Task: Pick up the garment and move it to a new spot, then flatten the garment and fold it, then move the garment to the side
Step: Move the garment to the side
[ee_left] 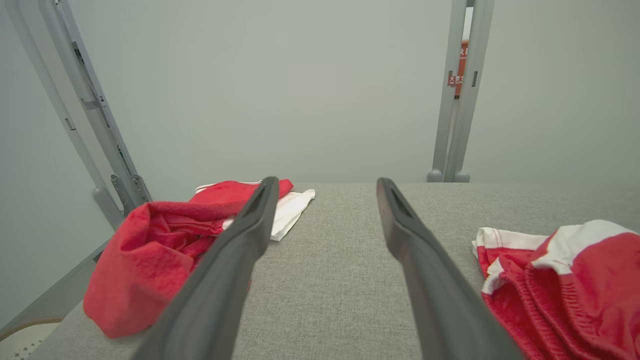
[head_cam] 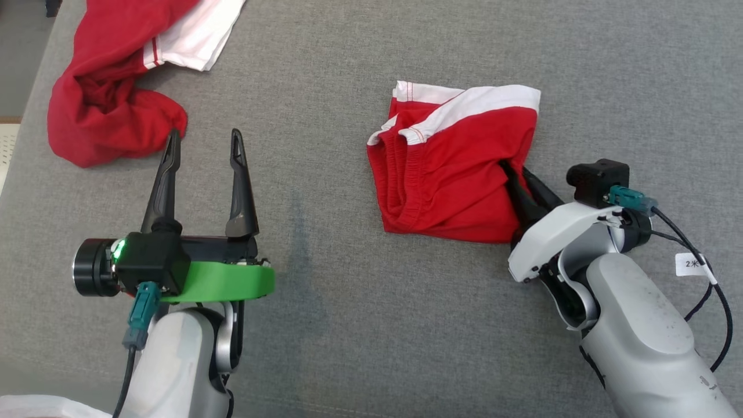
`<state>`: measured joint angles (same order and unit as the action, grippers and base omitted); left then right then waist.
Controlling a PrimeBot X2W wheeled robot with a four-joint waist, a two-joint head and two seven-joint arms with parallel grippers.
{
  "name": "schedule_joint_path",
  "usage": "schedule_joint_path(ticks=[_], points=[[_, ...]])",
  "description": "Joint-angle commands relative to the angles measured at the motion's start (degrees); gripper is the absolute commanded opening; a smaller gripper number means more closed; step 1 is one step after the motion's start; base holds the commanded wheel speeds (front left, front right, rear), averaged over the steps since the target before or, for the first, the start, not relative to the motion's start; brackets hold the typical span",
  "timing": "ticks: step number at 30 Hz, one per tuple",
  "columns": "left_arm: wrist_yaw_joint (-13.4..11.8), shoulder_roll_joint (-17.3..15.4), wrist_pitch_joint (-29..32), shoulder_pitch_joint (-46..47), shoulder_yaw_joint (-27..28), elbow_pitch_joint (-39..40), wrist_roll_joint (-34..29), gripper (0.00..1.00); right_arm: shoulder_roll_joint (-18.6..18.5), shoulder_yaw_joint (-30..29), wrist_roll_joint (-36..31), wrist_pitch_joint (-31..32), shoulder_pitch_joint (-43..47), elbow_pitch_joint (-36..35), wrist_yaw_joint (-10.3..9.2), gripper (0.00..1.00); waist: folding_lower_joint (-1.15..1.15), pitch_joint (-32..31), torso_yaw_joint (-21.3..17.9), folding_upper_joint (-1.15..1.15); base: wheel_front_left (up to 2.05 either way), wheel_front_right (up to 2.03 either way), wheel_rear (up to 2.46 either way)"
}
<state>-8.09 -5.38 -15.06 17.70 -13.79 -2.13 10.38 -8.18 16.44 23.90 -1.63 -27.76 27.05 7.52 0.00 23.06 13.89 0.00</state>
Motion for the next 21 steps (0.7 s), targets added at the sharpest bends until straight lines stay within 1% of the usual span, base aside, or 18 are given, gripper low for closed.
schedule_joint_path(ticks=[1,4,8,9,13,16,19,21], points=[[0.3,-0.1,-0.1,0.0,0.3,0.1,-0.6,1.0,-0.4,1.4,0.9,-0.3,1.2,1.9,-0.05,0.0,0.0,-0.5,-1.4,0.0,0.0,0.0,0.0],[1.0,-0.5,-0.1,0.2,0.5,0.5,-1.9,1.0,-1.7,3.7,1.7,-2.2,0.4,1.3,-0.05,0.0,0.0,-0.5,-3.8,0.0,0.0,0.0,0.0],[2.2,-1.1,-0.1,0.8,-0.5,1.1,-3.1,1.0,-4.2,6.3,2.9,-4.1,-1.1,0.0,-0.09,0.0,0.0,-0.2,-8.8,0.0,0.0,0.0,0.0],[2.7,-1.4,-0.1,1.3,-0.9,1.3,-3.5,1.0,-4.9,6.8,3.4,-4.8,-1.5,-0.5,-0.08,0.0,0.0,-0.1,-10.7,0.0,0.0,0.0,0.0],[4.7,-2.2,0.0,2.9,-3.5,1.8,-5.4,1.0,-8.3,6.8,5.7,-6.7,-2.6,-0.9,-0.07,0.0,0.0,1.5,-17.7,0.0,0.0,0.0,0.0],[6.4,-2.9,1.6,5.1,-6.1,3.0,-6.9,1.0,-11.7,6.1,7.4,-7.7,-4.1,0.2,-0.07,0.0,0.0,3.6,-22.8,0.0,0.0,0.0,0.0],[8.3,-3.1,3.7,7.2,-8.7,4.5,-8.0,1.0,-14.8,5.3,9.0,-8.8,-6.2,2.2,-0.07,0.0,0.0,6.2,-25.9,0.0,0.0,0.0,0.0],[9.5,-3.2,5.0,8.9,-10.0,5.2,-8.8,1.0,-16.9,5.2,10.0,-9.4,-8.2,3.9,-0.06,0.0,0.0,8.1,-27.0,0.0,0.0,0.0,0.0]])
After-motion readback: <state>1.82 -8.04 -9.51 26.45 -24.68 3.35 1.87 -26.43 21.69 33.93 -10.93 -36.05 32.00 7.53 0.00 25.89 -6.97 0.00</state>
